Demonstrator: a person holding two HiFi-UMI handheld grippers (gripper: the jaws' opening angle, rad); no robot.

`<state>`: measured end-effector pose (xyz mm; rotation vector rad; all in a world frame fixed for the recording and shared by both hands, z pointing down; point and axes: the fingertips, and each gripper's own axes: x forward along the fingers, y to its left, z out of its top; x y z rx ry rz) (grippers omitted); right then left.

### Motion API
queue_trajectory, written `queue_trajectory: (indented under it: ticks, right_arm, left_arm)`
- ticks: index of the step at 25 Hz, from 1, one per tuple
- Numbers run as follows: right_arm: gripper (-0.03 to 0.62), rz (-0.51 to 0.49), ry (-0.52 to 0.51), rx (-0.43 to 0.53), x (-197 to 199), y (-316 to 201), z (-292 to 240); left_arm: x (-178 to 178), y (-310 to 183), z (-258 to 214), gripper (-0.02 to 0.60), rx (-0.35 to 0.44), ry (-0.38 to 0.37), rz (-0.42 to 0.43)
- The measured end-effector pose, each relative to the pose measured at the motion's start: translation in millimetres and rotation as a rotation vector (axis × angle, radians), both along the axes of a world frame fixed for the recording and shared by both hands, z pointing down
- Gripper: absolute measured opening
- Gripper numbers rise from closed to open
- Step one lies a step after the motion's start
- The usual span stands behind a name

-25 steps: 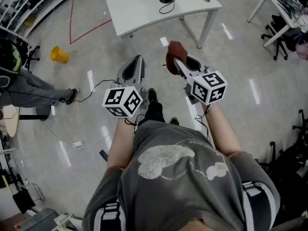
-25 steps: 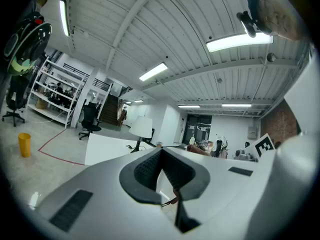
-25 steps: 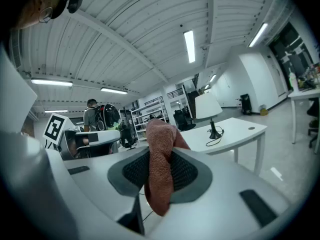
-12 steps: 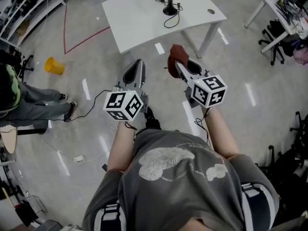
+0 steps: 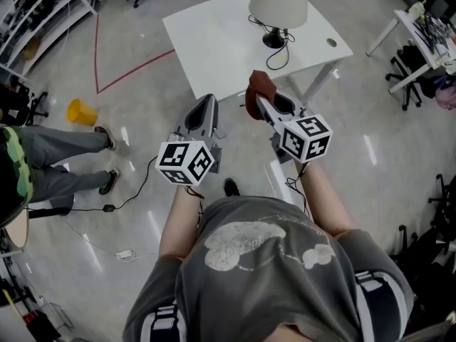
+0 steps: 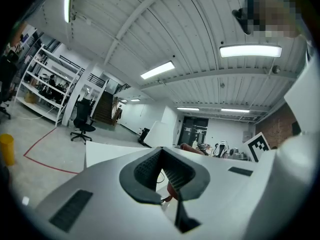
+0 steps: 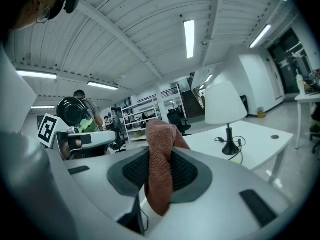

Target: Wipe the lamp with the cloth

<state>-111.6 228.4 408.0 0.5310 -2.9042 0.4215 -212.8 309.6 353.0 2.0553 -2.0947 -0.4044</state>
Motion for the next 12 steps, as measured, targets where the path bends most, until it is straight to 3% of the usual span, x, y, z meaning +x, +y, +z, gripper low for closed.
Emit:
queue_trajectory:
  ticks: [5,12]
  right_arm:
    - [0.091,0.026,0.009,-0.007,-47.9,-7.2,2.0]
    - [0.091,0.053,0.035,-0.024,-71.7,-13.8,12.8]
  left_arm:
    - [-47.6,-9.1,2.3,0.008,-0.007,0.02,0.03]
    - [-75.6,-18.6,8.0,0.008,-0.013,0.024,0.056]
